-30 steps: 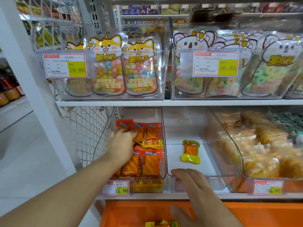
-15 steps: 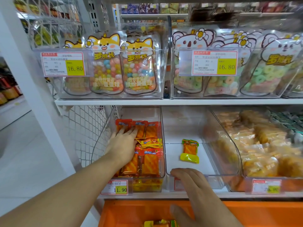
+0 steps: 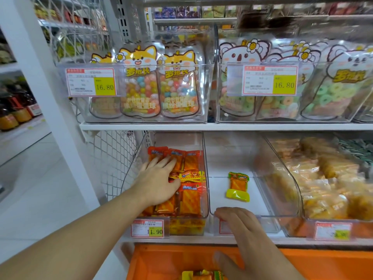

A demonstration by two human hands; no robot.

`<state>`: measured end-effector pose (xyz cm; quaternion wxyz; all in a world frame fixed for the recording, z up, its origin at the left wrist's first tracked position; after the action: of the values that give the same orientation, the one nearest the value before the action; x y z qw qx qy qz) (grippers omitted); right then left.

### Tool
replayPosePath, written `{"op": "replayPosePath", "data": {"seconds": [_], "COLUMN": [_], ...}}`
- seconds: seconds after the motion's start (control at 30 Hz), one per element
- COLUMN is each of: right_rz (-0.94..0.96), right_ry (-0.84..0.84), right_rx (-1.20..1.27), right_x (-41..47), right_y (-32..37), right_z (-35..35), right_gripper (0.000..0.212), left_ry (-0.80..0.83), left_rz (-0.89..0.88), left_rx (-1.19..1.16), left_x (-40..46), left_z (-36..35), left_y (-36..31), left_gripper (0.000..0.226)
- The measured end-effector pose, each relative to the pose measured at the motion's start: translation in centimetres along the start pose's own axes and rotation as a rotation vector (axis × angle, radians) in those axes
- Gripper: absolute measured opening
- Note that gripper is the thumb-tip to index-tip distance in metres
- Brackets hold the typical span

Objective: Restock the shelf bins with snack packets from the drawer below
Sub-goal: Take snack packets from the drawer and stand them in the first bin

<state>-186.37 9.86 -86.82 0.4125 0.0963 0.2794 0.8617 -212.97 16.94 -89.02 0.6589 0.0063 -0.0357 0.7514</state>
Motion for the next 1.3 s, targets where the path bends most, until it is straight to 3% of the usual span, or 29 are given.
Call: {"op": "replayPosePath", "data": {"seconds": [0.17,0.33,0.73,1.0,1.3], "right_rz": [-0.013,-0.011,-0.012,0.006,0.019], "right_ry": [0.027,0.038,0.024,0.022,0.007], "right_rx": [-0.008,-0.012,-0.019,-0.032,-0.031], "right_x": [-0.1,0.0,0.0,-0.3,-0.4], "right_y": [0.1,0.0,-0.4,0.1,0.0], "right_z": [0.1,0.0,-0.2,0.2,0.1], "right_gripper": [0.104,0.092,0.098,0.068,0.065], "left_ry": [0.028,0.05,0.039,0.009,-0.04], "left_rz": [0.003,-0.023,0.059,0.101,0.042], "left_rx": [0.018,0.13,0.021,-0.013,0.113], "left_x": [-0.1,0.3,0.4,0.1,-0.4], "left_z": [-0.8,-1.4,-0.9,-0.4,0.3], "left_y": [0.5,0.0,-0.1,-0.5,-1.1], "left_gripper": [0.06,0.066,0.067,0.069,0.066]}}
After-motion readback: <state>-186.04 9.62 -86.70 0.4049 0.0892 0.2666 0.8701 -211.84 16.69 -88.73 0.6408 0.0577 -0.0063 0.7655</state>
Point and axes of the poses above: each hand's wrist, its own x-axis towards the middle knuckle, its own z-axis out of the back of the hand, y = z × x, the point moved 2 cm from there along x, towards the middle knuckle, and after that the axes turned 4 degrees about x, right-handed, at the moved point
